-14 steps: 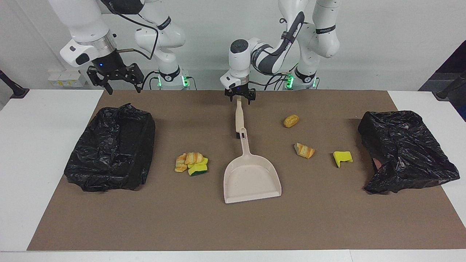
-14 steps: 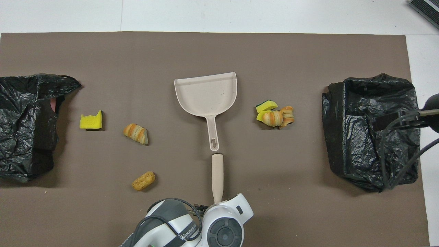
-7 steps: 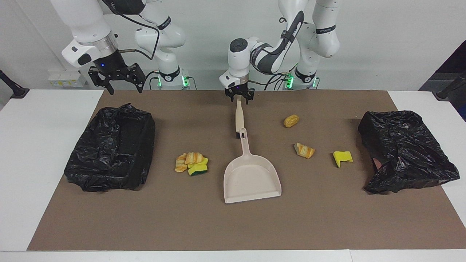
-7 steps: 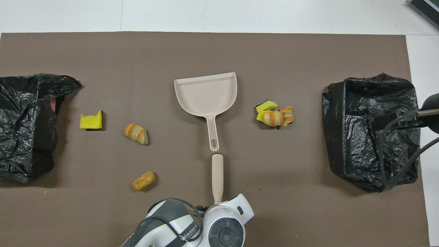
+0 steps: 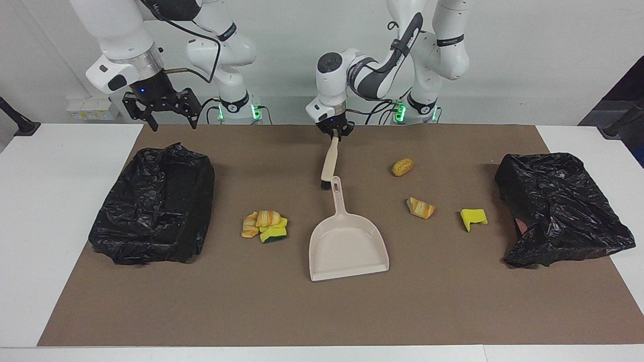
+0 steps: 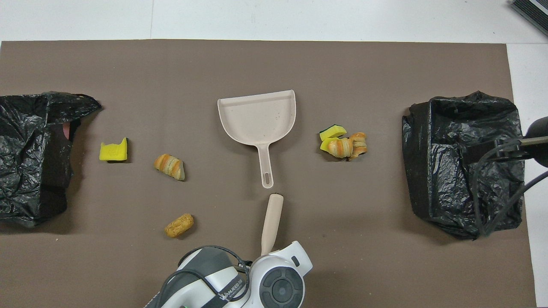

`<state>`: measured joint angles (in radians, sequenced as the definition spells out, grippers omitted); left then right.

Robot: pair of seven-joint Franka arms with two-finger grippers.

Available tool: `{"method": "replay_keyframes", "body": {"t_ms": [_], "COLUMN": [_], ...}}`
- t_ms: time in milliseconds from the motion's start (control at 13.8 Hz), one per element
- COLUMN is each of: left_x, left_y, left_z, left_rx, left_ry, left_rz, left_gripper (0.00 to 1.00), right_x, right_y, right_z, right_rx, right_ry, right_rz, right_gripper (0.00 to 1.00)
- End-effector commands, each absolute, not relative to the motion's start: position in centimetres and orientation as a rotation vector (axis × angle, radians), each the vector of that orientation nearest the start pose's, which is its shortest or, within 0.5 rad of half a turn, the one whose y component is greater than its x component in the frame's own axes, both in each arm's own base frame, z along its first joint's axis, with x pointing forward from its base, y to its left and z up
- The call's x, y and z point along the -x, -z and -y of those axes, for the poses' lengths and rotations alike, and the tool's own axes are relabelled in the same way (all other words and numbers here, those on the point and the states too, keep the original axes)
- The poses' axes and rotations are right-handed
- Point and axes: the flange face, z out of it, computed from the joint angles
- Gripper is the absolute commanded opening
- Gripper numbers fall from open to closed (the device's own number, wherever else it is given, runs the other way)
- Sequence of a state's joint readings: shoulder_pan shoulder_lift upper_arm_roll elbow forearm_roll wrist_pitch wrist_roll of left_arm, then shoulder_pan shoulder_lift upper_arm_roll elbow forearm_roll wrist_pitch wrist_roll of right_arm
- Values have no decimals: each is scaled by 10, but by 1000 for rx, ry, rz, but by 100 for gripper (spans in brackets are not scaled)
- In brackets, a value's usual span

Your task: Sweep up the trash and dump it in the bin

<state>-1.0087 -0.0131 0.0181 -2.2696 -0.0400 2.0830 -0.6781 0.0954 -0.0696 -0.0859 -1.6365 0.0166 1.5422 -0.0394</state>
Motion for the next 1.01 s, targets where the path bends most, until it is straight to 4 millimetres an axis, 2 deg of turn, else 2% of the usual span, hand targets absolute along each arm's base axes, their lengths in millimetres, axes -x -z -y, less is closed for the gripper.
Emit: {"method": "replay_keyframes", "body": {"t_ms": [0,145,289,361,506,651,795,940], "left_x": [-287,-309,-340,-349,-379,-388,-388,-394], "left_y": [-388,-397,-401,-401,-407,-404,-401,-399], "left_z": [401,384,355,344,311,290,278,266], "left_rx": [2946,2890,2878,2860,2839,2800,2746,2697], "left_ry": [-295,-347,-349,-352,-372,-401,-398,-382], "left_rz": [-361,-284,-177,-144,-21,167,379,575], "left_gripper": [0,0,0,0,0,0,0,0], "right_x": [-524,-530,-543,-551,-566,-577,-580,-580], "right_y": [-627,-619,-608,-598,-574,-547,-515,-487], "right_z": [-9,-26,-69,-90,-133,-174,-227,-269], "right_rx": [3115,3102,3104,3102,3080,3060,3050,3028], "right_ry": [-24,-30,26,38,64,60,31,33], "right_rz": [91,88,96,90,-2,-76,-106,-113], "right_gripper": [100,100,100,100,100,100,100,100]}}
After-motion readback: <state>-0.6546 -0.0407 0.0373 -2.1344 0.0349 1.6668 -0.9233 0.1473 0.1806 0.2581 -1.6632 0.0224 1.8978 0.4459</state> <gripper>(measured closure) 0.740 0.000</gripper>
